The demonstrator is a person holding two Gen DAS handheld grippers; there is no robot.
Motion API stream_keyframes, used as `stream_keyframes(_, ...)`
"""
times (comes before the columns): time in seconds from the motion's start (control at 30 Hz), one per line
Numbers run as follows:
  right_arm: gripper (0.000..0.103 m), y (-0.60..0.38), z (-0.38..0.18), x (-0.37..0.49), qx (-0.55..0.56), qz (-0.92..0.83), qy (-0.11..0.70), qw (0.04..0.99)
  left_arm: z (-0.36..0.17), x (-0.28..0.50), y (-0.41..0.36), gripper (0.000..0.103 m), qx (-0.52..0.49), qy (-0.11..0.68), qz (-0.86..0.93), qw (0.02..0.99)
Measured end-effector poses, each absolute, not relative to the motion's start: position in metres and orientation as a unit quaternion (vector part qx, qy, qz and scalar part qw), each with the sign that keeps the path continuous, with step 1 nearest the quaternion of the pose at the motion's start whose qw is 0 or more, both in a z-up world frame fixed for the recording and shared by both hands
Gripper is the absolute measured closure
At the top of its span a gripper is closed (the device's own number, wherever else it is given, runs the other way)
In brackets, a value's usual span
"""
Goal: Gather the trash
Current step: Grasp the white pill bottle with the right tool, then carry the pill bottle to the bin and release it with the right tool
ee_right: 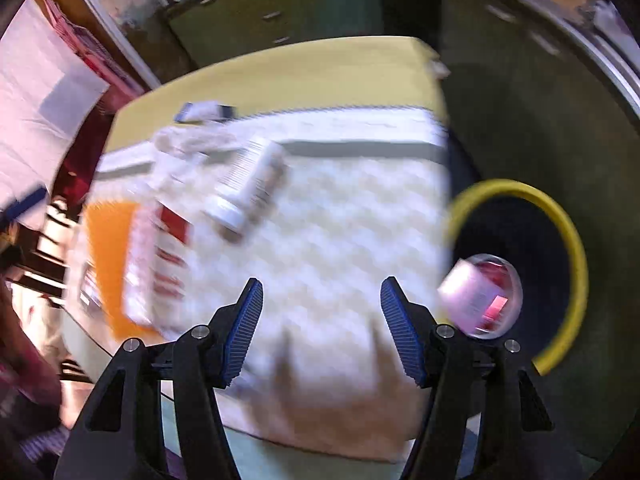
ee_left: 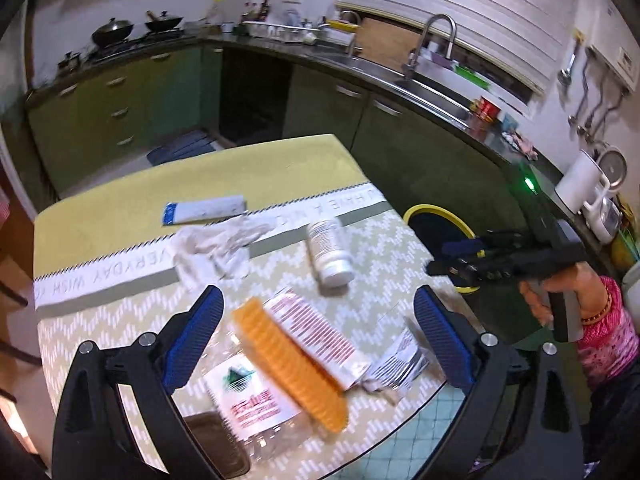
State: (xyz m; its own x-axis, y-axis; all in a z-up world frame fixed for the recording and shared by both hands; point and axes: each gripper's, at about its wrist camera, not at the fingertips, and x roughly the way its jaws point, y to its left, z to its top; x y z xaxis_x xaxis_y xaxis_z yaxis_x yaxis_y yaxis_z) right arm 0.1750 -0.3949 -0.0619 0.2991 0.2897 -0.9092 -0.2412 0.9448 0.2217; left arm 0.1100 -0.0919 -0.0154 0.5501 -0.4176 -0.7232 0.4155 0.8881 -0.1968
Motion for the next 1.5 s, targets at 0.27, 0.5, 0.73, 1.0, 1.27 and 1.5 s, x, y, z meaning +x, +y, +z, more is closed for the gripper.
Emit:
stream_keyframes(0.27, 0.042, -0.331, -0.079, 0.245, 0.079, 0.147, 0.628, 0.760, -0.016, 0.096, -0.072, 0.011, 0.002, 0.401, -0.227, 0.887)
stream_keyframes(0.5, 0.042, -0.317, -0.104, 0.267, 0.076, 0.103, 0.665, 0.736, -0.020, 0.092, -0.053, 0.011, -0.003, 0.394, -0.223, 0.892)
stream_keyframes(0.73, 0.046, -0.303, -0.124, 0.282, 0.081, 0.093, 0.680, 0.722, -0.026, 0.093, -0.045, 0.011, -0.012, 0.395, -0.231, 0.889)
stream_keyframes(1.0, 0.054, -0.282, -0.136, 0.284, 0.043, 0.096, 0.685, 0.721, -0.030, 0.092, -0.044, 0.010, -0.011, 0.401, -0.226, 0.888)
stream_keyframes(1.27, 0.054, -0.280, -0.125, 0.261, 0.041, 0.131, 0.668, 0.731, -0.031, 0.092, -0.047, 0.010, -0.004, 0.403, -0.224, 0.887)
stream_keyframes(1.5, 0.054, -0.403, -0.086, 0.228, 0.125, 0.083, 0.620, 0.770, -0.033, 0.092, -0.046, 0.010, -0.006, 0.403, -0.223, 0.888)
